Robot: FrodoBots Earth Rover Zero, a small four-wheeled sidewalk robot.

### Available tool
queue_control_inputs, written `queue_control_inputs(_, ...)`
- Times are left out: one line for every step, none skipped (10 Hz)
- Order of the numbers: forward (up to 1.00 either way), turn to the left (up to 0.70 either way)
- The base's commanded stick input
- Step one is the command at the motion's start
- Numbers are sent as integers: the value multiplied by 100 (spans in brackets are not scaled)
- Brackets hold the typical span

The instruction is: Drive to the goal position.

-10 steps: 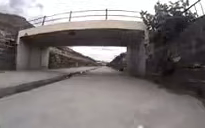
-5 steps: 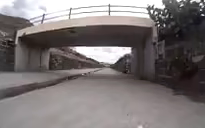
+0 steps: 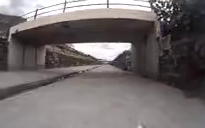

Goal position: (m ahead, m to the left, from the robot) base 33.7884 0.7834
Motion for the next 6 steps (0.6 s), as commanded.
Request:
queue_control_inputs(100, 0)
queue_control_inputs(100, 0)
queue_control_inputs(100, 0)
queue_control_inputs(100, 0)
queue_control_inputs(100, 0)
queue_control_inputs(100, 0)
